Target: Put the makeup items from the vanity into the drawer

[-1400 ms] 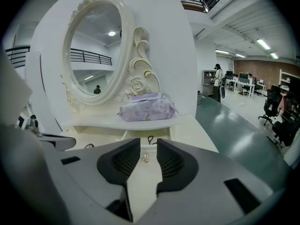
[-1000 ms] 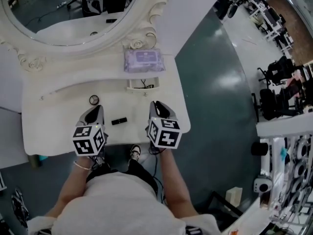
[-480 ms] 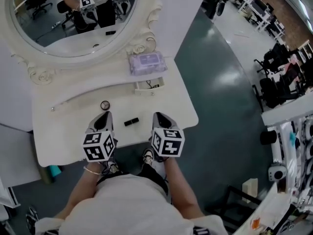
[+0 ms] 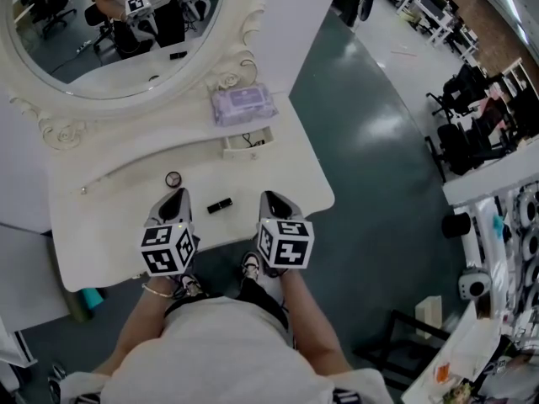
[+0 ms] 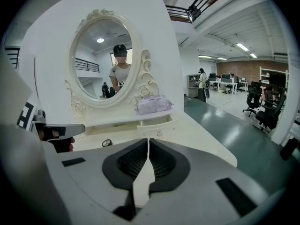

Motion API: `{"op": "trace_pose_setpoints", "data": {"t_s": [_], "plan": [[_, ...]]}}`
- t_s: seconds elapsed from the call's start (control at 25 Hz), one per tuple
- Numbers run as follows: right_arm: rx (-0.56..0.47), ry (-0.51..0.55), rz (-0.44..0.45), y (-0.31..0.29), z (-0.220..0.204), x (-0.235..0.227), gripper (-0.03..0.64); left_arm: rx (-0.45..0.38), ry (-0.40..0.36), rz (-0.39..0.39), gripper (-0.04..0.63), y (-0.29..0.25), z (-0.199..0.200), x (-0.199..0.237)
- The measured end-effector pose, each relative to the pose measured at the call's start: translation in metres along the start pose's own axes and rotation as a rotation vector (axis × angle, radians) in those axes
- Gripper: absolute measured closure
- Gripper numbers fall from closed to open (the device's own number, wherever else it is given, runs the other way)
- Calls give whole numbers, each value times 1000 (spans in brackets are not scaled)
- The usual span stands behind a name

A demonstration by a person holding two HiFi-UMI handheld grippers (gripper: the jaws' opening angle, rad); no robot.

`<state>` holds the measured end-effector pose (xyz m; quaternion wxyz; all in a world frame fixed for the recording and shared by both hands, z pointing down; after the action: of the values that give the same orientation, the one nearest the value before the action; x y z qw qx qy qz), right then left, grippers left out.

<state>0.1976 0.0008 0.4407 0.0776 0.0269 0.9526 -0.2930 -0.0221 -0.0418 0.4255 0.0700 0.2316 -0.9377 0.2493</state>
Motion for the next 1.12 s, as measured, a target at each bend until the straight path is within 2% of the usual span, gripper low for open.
{"op": "trace_pose_setpoints", "data": {"t_s": [0.16, 0.36, 0.84, 1.12], "plan": [[3, 5, 3, -1, -1, -1, 592, 1, -4, 1, 592, -2, 0, -2], [33, -1, 61, -9, -10, 11, 591, 6, 8, 14, 592, 1, -1, 4], [125, 14, 151, -28, -44, 59, 588, 70, 54, 72, 592, 19, -28, 48], [176, 43, 180, -40, -62, 86, 509, 93, 77, 105, 592, 29, -40, 74]]}}
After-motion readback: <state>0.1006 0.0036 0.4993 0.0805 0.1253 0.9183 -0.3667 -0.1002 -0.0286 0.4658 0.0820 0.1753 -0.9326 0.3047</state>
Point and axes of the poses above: the fingertips, and each gripper's own axes: y backward along the fingers, x to its left, z out of its top, the point moved 5 cm from there along y, backward along the fingers
